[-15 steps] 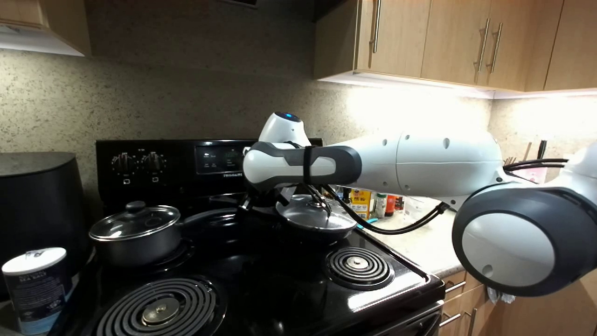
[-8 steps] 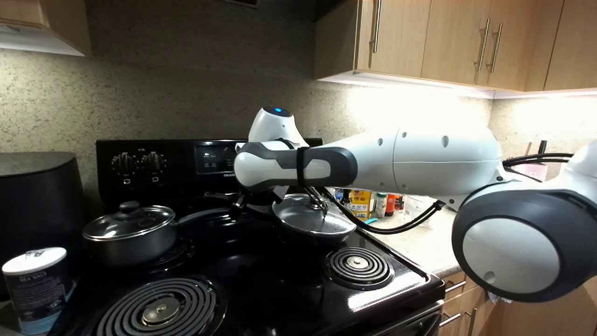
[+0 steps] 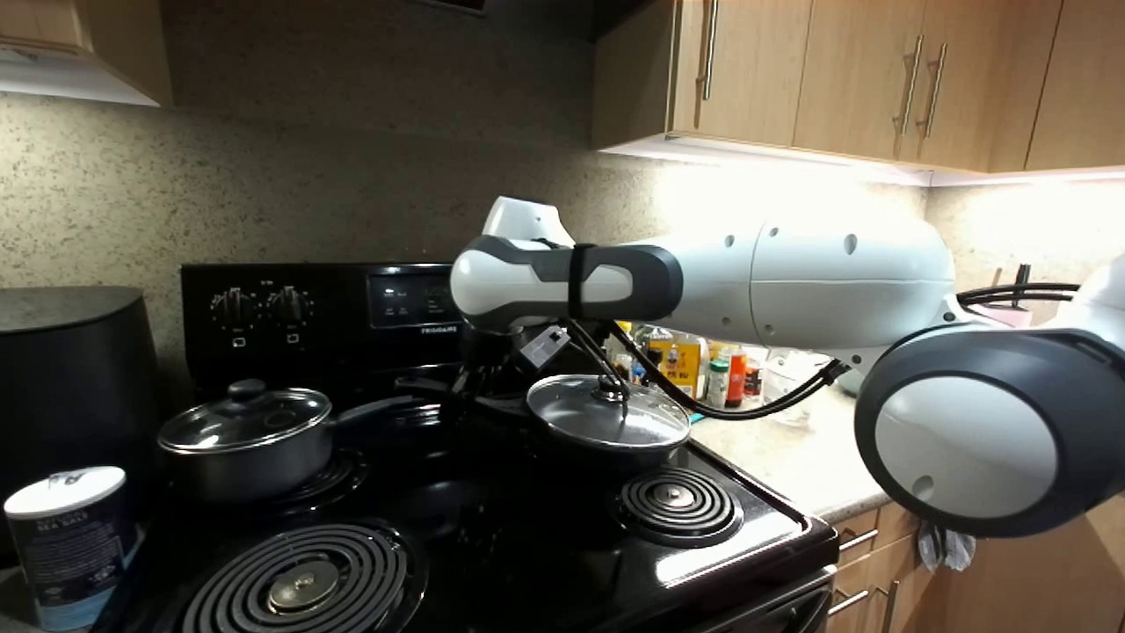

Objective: Move the pan forward

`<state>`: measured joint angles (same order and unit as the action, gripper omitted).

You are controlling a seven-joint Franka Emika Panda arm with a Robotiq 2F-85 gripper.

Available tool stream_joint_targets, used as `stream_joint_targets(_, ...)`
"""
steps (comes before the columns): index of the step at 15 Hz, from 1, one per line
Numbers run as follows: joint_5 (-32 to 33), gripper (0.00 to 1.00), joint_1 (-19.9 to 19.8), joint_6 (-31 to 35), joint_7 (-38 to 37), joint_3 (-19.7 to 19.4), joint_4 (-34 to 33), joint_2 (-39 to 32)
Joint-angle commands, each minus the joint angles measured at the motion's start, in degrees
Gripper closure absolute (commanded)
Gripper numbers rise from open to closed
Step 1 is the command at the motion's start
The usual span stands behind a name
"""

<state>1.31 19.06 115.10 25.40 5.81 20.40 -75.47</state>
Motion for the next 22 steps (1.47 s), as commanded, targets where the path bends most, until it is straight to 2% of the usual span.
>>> stream_joint_targets(1, -1.8, 1.00, -0.8, -6.6, -4.3, 1.2, 2.0, 3.6)
stream_joint_targets(5, -1.3, 1.00, -0.3, -9.1, -6.8, 0.3, 1.6, 3.9)
stream_joint_targets(9, 2.5, 1.00, 0.1, -4.1, -9.9, -4.1, 0.3, 2.6)
stream_joint_targets(10, 0.6, 1.00, 0.0, -3.9, -6.8, -1.8, 1.1, 1.9)
stream_joint_targets(13, 1.0, 1.00, 0.0, -2.7, -7.7, -2.5, 1.0, 1.9)
stream_joint_targets(22, -2.3, 1.00, 1.8, -3.8, -7.9, 2.5, 0.9, 3.2)
